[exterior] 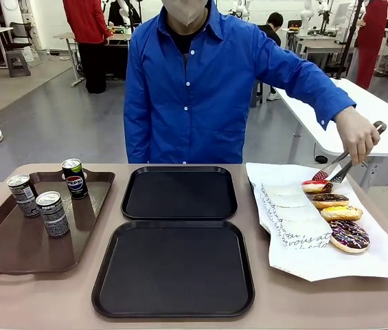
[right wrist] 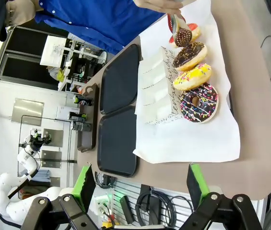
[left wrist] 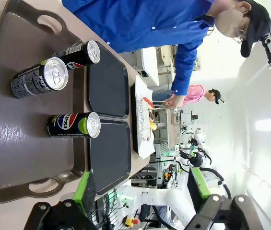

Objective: Set up donuts and drinks on trays.
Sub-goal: Pick up one Pepsi coke and place it on the Flat Tray.

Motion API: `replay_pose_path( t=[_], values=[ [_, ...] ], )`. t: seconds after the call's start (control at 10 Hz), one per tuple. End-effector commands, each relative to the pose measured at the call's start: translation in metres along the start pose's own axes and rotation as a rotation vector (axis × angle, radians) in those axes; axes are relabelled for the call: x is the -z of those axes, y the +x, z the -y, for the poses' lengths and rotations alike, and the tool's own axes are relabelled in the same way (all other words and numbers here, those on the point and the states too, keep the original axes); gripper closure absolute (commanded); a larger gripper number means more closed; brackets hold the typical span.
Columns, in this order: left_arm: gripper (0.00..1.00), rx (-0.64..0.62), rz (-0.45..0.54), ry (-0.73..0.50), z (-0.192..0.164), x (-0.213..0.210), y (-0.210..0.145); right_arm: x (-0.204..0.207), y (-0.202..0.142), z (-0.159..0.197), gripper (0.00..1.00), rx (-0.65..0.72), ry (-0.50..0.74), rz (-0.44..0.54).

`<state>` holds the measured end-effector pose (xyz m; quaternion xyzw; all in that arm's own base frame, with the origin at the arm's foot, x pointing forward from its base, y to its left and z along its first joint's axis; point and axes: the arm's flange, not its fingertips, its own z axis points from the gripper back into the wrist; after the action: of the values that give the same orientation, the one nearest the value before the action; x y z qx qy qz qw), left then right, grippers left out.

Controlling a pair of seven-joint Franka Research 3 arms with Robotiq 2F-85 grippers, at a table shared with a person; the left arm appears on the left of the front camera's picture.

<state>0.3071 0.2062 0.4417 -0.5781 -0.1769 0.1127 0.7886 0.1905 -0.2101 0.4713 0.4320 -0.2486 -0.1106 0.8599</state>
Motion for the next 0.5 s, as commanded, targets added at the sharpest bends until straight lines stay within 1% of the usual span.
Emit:
replay_pose_path(
  t=[0.0,0.2,0.3,0.4],
  values=[
    [0.0,0.007,0.007,-0.017,0.0021,-0.0011,-0.0002,0.0003,0.0019,0.0011,0.0,-0.014,0.018,0.003],
    [0.0,0.007,0.007,-0.017,0.0021,-0.0011,-0.0002,0.0003,0.0019,0.0011,0.0,-0.014,0.018,0.003],
    [0.0,0.0,0.0,0.0,0.0,-0.0001,0.0,0.0003,0.0019,0.0011,0.0,-0.014,0.018,0.003],
    [0.0,0.018,-0.025,0.036,0.0058,0.0063,-0.0019,0.0003,0.0019,0.0011,0.0,-0.014,0.018,0.003]
  ],
)
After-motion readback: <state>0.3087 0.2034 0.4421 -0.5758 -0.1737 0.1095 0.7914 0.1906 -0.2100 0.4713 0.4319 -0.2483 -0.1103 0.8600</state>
